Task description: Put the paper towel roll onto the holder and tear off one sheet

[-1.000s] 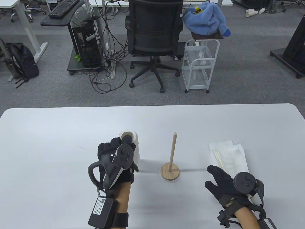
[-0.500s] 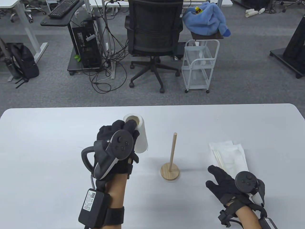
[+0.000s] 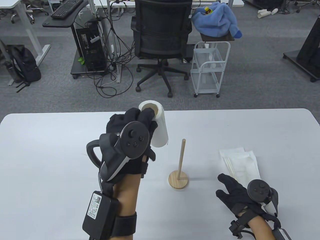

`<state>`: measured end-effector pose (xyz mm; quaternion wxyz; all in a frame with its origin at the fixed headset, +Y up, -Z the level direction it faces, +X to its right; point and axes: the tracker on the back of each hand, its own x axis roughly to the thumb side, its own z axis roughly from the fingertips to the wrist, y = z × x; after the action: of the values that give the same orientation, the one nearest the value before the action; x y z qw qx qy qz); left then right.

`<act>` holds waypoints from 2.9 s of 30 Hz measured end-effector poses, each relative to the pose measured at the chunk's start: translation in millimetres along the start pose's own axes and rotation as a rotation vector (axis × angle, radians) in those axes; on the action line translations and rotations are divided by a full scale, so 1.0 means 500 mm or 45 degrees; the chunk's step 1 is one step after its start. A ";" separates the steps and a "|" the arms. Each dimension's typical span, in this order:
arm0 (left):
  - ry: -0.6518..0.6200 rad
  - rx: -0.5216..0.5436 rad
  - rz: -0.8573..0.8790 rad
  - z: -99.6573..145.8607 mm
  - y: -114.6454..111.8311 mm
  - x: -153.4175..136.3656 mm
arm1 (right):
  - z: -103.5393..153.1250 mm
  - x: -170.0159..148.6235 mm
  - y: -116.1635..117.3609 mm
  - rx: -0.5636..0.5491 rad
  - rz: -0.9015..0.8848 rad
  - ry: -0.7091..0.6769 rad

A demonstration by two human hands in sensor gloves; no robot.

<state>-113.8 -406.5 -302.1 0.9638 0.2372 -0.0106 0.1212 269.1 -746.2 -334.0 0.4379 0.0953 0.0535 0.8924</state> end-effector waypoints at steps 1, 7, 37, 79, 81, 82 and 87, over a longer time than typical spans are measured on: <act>-0.007 0.006 0.002 -0.001 0.006 0.005 | 0.000 0.000 0.000 0.001 -0.004 0.000; -0.062 0.026 0.045 -0.003 0.040 0.042 | 0.000 0.000 0.000 0.014 -0.013 0.000; -0.136 -0.062 0.048 -0.001 -0.049 0.068 | 0.007 0.004 -0.004 0.038 -0.093 -0.005; -0.180 -0.250 0.018 0.036 -0.261 0.059 | 0.007 -0.004 0.001 0.077 -0.141 0.042; -0.181 -0.261 0.007 0.038 -0.270 0.059 | 0.007 -0.004 0.001 0.077 -0.143 0.042; -0.181 -0.273 0.008 0.039 -0.276 0.059 | 0.007 -0.003 0.001 0.078 -0.144 0.042; -0.194 -0.289 -0.017 0.044 -0.298 0.059 | 0.006 -0.003 0.001 0.081 -0.143 0.038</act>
<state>-48.8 -537.6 -348.2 0.9816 0.1354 -0.0958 0.0943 270.3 -747.8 -330.9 0.4833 0.0928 0.0935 0.8655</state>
